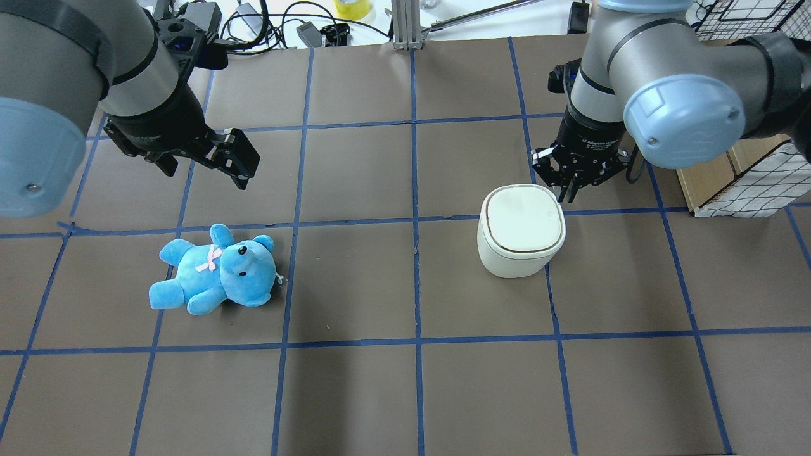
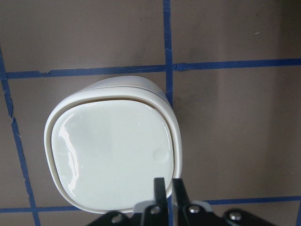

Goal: Open trash can with right arm
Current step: 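Move the right gripper down toward the white trash can's lid edge, then lift the lid edge farthest from the robot with the right gripper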

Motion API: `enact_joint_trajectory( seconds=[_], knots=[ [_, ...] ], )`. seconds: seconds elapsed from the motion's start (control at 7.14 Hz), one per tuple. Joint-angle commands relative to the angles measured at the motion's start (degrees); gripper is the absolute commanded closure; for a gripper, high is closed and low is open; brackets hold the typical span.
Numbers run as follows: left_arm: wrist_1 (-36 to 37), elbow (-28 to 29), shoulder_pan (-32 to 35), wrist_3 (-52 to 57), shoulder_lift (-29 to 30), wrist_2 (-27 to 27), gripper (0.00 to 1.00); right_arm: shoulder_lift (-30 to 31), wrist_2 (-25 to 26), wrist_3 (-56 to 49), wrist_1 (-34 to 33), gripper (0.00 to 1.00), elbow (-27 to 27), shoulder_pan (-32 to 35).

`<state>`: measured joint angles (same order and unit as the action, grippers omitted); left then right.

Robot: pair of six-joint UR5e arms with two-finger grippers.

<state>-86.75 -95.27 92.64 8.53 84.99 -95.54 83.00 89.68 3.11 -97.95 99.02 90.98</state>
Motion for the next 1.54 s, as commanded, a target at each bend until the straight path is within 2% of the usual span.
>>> enact_joint_trajectory(
  seconds=[0.0, 0.28, 0.7, 1.12, 1.26, 1.4],
  knots=[
    [0.0, 0.0, 0.0, 0.0, 0.0, 0.01, 0.0, -1.87, -0.21, -0.04, -0.83, 0.93, 0.9, -0.02],
    [0.0, 0.0, 0.0, 0.0, 0.0, 0.01, 0.0, -4.51, -0.3, -0.04, -2.15, 0.93, 1.08, 0.07],
    [0.0, 0.0, 0.0, 0.0, 0.0, 0.01, 0.0, -4.6, -0.21, 0.05, -2.15, 0.93, 3.0, 0.07],
    [0.0, 0.0, 0.0, 0.0, 0.0, 0.01, 0.0, -4.61, -0.3, 0.22, -2.42, 0.91, 2.5, -0.02],
    [0.0, 0.0, 0.0, 0.0, 0.0, 0.01, 0.0, -4.0, -0.03, 0.57, -2.16, 0.87, 1.44, -0.02],
    [0.0, 0.0, 0.0, 0.0, 0.0, 0.01, 0.0, -3.47, 0.32, 0.58, -1.37, 0.68, -0.57, -0.1]
  ],
)
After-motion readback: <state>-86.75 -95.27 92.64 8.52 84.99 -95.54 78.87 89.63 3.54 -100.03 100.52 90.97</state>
